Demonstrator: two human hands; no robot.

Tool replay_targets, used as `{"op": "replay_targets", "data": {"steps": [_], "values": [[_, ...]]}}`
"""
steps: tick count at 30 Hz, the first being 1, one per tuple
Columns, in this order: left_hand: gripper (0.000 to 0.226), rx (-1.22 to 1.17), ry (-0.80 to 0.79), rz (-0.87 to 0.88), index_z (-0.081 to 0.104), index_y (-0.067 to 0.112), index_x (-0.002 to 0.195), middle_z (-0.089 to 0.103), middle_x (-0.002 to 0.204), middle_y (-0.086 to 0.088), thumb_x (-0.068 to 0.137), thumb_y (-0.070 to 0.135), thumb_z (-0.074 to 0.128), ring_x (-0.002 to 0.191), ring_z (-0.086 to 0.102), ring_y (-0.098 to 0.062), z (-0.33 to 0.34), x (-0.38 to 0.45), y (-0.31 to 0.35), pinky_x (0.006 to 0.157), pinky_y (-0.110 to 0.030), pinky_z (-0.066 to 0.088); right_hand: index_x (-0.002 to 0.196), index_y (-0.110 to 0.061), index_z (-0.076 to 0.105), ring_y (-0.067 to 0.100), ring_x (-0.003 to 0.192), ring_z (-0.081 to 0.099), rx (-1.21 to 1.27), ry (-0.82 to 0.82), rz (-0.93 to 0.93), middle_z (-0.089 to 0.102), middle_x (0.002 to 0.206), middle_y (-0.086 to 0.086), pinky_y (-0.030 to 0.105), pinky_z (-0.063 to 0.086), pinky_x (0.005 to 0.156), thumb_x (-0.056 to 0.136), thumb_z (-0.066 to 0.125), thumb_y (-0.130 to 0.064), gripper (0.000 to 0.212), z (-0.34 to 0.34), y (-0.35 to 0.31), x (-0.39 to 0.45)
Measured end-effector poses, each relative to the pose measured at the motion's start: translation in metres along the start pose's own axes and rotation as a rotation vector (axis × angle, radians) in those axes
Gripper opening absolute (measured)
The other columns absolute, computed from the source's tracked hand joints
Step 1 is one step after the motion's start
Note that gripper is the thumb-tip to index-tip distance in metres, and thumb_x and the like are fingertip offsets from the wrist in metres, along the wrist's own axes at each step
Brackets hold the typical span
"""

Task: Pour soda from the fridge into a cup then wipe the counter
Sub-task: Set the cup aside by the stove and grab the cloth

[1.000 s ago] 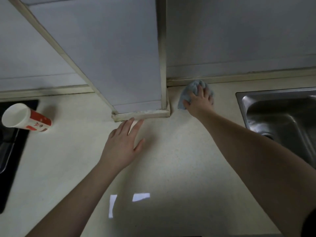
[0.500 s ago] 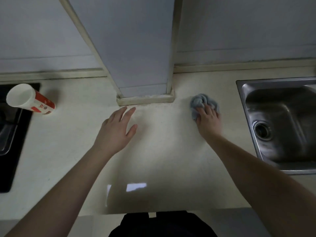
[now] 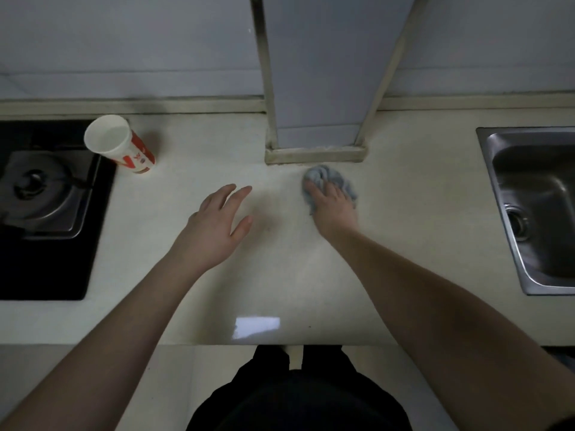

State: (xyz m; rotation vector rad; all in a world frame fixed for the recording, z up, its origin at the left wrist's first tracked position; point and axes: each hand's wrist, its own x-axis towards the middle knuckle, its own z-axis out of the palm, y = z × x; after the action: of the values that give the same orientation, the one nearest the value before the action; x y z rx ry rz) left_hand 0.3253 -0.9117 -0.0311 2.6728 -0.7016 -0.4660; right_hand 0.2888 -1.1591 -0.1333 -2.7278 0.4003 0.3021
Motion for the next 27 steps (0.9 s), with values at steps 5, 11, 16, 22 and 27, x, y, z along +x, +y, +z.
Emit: {"op": "replay_targets", "data": {"steps": [5,11,16,22,27], "values": [[0.053,-0.045,0.009,-0.001,0.033,0.028,0.15,0.026,0.158,-0.005,0.1,0.041,0.043,0.144,0.026,-0.027,-0.012,-0.014,-0.014,0.112,-0.049,0.033,0.151,-0.032,0.008,0.028,0.142,0.025,0.015,-0.082,-0.262,0.024,0.157,0.007,0.046,0.021,0.117,0.091,0.049,-0.004,0.079,0.036,-0.094,-0.01],[0.051,-0.047,0.012,0.046,0.035,0.026,0.149,0.027,0.158,-0.006,0.101,0.042,0.04,0.144,0.027,-0.027,-0.015,-0.012,-0.017,0.113,-0.05,0.033,0.135,-0.018,0.054,0.038,0.131,0.04,-0.024,-0.146,-0.777,0.048,0.139,0.017,0.05,0.037,0.104,0.077,0.059,0.001,0.061,0.077,-0.13,-0.071],[0.053,-0.035,-0.027,0.123,0.034,0.024,0.15,0.026,0.159,-0.007,0.101,0.039,0.043,0.145,0.025,-0.027,-0.007,0.0,0.001,0.112,-0.05,0.033,0.126,-0.021,0.06,0.026,0.126,0.047,0.02,-0.136,-0.97,0.056,0.133,0.006,0.046,0.04,0.103,0.073,0.063,0.005,0.059,0.081,-0.094,-0.133],[0.057,0.046,-0.141,0.245,0.029,0.024,0.152,0.025,0.159,-0.008,0.1,0.042,0.043,0.144,0.025,-0.026,0.022,-0.004,0.03,0.108,-0.049,0.036,0.122,-0.029,0.063,0.02,0.128,0.045,0.09,-0.123,-0.894,0.056,0.133,-0.002,0.041,0.035,0.109,0.082,0.067,-0.017,0.042,0.088,-0.02,-0.179],[0.06,0.101,-0.188,0.248,0.027,0.025,0.153,0.025,0.159,-0.007,0.099,0.046,0.041,0.144,0.026,-0.027,0.044,-0.01,0.035,0.11,-0.05,0.035,0.119,-0.031,0.062,0.019,0.126,0.047,0.072,0.038,-0.734,0.057,0.131,-0.003,0.046,0.042,0.104,0.079,0.074,-0.017,0.044,0.064,0.049,-0.193]]}}
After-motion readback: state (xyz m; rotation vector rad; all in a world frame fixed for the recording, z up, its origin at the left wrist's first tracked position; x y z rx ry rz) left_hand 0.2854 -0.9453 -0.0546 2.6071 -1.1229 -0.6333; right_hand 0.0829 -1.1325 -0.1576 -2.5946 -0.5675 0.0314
